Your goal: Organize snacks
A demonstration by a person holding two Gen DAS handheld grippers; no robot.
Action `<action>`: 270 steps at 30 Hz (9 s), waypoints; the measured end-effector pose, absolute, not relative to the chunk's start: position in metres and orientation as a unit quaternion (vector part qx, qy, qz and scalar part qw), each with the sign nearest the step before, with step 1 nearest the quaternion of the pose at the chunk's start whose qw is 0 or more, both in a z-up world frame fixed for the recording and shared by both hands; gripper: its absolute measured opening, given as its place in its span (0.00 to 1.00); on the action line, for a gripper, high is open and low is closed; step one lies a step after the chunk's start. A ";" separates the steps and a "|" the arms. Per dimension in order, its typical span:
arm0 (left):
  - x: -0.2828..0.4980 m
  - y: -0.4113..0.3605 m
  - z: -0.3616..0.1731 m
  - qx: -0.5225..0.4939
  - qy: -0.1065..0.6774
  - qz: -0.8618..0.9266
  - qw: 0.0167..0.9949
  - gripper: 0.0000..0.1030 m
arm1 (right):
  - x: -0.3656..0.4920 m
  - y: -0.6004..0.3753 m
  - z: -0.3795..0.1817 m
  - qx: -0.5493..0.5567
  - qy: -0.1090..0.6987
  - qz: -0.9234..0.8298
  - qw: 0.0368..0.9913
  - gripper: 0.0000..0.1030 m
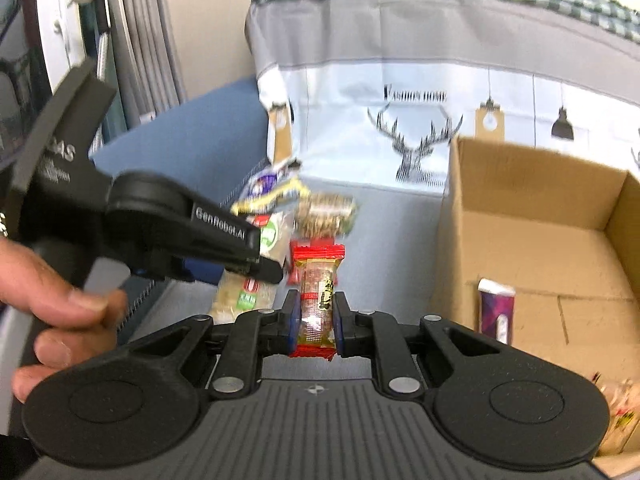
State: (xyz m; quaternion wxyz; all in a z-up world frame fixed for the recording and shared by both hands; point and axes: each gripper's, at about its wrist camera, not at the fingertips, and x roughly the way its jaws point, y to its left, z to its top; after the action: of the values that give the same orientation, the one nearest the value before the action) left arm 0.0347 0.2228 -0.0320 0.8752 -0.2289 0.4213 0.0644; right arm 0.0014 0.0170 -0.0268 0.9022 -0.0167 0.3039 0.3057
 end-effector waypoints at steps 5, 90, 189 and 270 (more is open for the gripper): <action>0.034 0.220 -0.024 -0.227 0.393 0.063 0.889 0.40 | 0.001 0.007 -0.014 -0.012 0.268 0.313 0.911 0.17; 0.071 0.024 0.012 -0.134 0.258 -0.161 0.943 0.40 | 0.071 -0.200 -0.008 0.075 0.197 0.049 0.976 0.17; 0.109 0.309 -0.051 -0.304 0.451 0.138 0.828 0.50 | 0.101 0.108 -0.093 -0.072 0.428 0.263 0.862 0.43; 0.051 0.245 -0.049 -0.214 0.463 0.137 0.849 0.26 | 0.014 0.035 -0.055 -0.036 0.344 0.323 0.881 0.43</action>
State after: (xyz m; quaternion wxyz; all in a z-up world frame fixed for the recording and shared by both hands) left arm 0.0511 0.2448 -0.0490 0.8491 -0.2139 0.4630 0.1372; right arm 0.0144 0.0353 -0.0553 0.8812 -0.0359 0.3436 0.3228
